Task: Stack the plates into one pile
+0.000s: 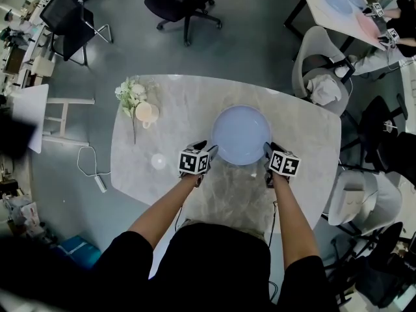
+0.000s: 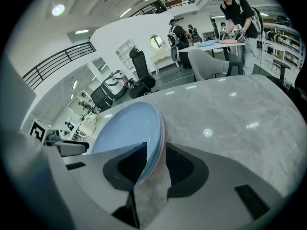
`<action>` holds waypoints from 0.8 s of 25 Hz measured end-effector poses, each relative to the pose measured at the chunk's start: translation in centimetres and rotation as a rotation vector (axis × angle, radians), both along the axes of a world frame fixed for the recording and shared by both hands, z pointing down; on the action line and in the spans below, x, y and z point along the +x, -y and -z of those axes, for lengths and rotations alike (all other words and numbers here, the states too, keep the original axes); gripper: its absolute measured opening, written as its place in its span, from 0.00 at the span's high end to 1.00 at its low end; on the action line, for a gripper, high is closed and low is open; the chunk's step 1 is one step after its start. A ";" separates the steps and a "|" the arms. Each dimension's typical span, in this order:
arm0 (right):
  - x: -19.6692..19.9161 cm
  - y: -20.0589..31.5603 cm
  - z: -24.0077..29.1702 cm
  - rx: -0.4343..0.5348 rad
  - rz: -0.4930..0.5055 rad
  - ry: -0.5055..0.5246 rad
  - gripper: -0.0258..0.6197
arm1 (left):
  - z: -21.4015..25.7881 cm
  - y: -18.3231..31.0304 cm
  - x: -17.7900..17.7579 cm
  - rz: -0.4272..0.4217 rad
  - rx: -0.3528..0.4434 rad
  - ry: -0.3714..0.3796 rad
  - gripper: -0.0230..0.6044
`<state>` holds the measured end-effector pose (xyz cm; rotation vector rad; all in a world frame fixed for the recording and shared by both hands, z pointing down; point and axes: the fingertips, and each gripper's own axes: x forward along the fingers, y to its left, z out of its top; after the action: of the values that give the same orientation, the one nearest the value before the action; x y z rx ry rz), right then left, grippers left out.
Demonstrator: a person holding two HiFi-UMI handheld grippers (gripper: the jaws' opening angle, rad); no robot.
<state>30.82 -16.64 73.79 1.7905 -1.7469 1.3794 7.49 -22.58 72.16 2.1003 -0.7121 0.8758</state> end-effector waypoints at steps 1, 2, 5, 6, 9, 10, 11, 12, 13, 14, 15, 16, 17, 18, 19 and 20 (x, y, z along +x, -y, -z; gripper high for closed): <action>0.0 -0.3 0.5 0.014 0.001 -0.009 0.82 | 0.4 -0.1 -0.3 0.007 0.001 -0.008 0.61; 0.0 -0.5 1.1 0.031 0.003 -0.018 0.82 | 0.9 -0.3 -0.7 0.015 0.002 -0.019 0.61; -0.9 -1.9 3.6 0.083 0.024 -0.023 0.82 | 3.1 -1.2 -2.0 0.048 0.016 -0.066 0.61; -1.3 -2.5 4.7 0.101 0.033 -0.022 0.82 | 3.9 -1.5 -2.5 0.059 0.023 -0.083 0.61; -3.2 -4.6 8.1 0.171 0.049 -0.021 0.82 | 6.3 -2.6 -4.3 0.076 0.048 -0.122 0.63; -4.0 -5.5 9.3 0.196 0.049 -0.020 0.82 | 7.2 -3.1 -5.0 0.075 0.058 -0.136 0.66; -5.0 -6.5 10.5 0.218 0.050 -0.022 0.82 | 8.1 -3.8 -5.7 0.077 0.071 -0.157 0.74; -6.0 -7.6 11.6 0.236 0.053 -0.030 0.82 | 9.2 -4.5 -6.5 0.086 0.087 -0.190 0.86; -7.2 -8.6 12.8 0.251 0.059 -0.043 0.82 | 10.4 -5.3 -7.3 0.097 0.104 -0.231 0.91; -8.4 -9.3 14.0 0.269 0.067 -0.060 0.82 | 11.6 -6.0 -8.1 0.105 0.116 -0.276 0.93; -9.7 -10.0 15.3 0.291 0.076 -0.075 0.83 | 12.6 -6.8 -8.9 0.108 0.123 -0.317 0.94; -11.1 -10.6 16.6 0.316 0.082 -0.084 0.84 | 13.4 -7.7 -9.6 0.105 0.124 -0.350 0.94; -12.4 -11.2 17.9 0.342 0.083 -0.090 0.87 | 13.9 -8.7 -10.3 0.097 0.121 -0.374 0.94; -13.6 -11.8 19.0 0.365 0.077 -0.094 0.91 | 14.2 -9.7 -10.8 0.083 0.119 -0.391 0.94; -14.7 -12.6 20.0 0.385 0.064 -0.094 0.92 | 14.4 -10.8 -11.3 0.066 0.120 -0.402 0.94; -15.7 -13.5 20.9 0.402 0.049 -0.090 0.93 | 14.5 -11.8 -11.7 0.046 0.128 -0.407 0.94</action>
<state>15.08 -3.09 52.93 1.9508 -2.1158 0.9600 -4.19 -10.78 57.65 2.2694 -0.6062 0.3642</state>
